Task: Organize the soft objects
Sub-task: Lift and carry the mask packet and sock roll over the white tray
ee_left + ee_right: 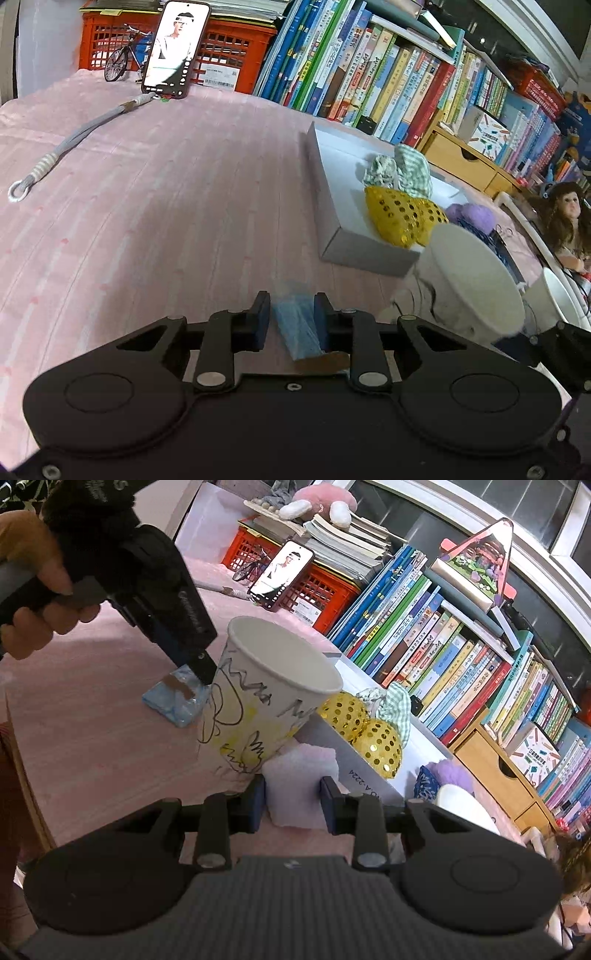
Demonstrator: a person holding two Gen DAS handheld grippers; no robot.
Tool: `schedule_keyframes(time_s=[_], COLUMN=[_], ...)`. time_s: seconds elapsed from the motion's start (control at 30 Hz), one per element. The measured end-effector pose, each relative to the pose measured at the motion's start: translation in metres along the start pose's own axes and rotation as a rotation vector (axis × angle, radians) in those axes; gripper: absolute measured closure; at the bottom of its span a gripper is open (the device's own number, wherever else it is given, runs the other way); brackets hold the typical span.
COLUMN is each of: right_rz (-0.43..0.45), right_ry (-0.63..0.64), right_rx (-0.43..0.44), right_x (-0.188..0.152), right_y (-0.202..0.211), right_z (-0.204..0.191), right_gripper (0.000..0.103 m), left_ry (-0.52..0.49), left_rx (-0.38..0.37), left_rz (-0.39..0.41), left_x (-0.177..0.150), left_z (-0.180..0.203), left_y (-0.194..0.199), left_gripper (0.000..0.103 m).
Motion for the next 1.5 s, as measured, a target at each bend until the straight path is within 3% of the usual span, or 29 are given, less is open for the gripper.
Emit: schedule_keyframes(time_s=[0.5, 0.73, 0.93, 1.17, 1.33, 1.5], right_rz=[0.002, 0.008, 0.018, 0.03, 0.039, 0.044], right_ry=[-0.093, -0.149, -0.22, -0.286, -0.316, -0.343], right_rx=[0.008, 0.027, 0.049, 0.049, 0.043, 0.042], right_x=[-0.011, -0.015, -0.019, -0.022, -0.023, -0.023], right_y=[0.024, 0.029, 0.037, 0.045, 0.049, 0.051], right_z=[-0.005, -0.003, -0.001, 0.001, 0.004, 0.007], right_gripper=[0.071, 0.071, 0.071, 0.071, 0.072, 0.072], left_ry=[-0.06, -0.084, -0.125, -0.182, -0.209, -0.26], left_rx=[-0.002, -0.005, 0.007, 0.026, 0.065, 0.094], left_rz=[0.025, 0.041, 0.056, 0.078, 0.092, 0.101], left_x=[-0.025, -0.033, -0.048, -0.061, -0.062, -0.066], left_z=[0.011, 0.019, 0.026, 0.042, 0.045, 0.049], left_y=[0.034, 0.045, 0.054, 0.055, 0.054, 0.057], left_gripper=[0.073, 0.052, 0.042, 0.046, 0.06, 0.066])
Point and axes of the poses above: each gripper's, at about its wrist camera, not at the fingertips, and y roughly against the way its jaws point, z to its right, x to its top, the point moved 7 cm from there along -y, roughly the way its jaws point, and after that the axes turned 9 degrees about z, right-handed, at the moved point
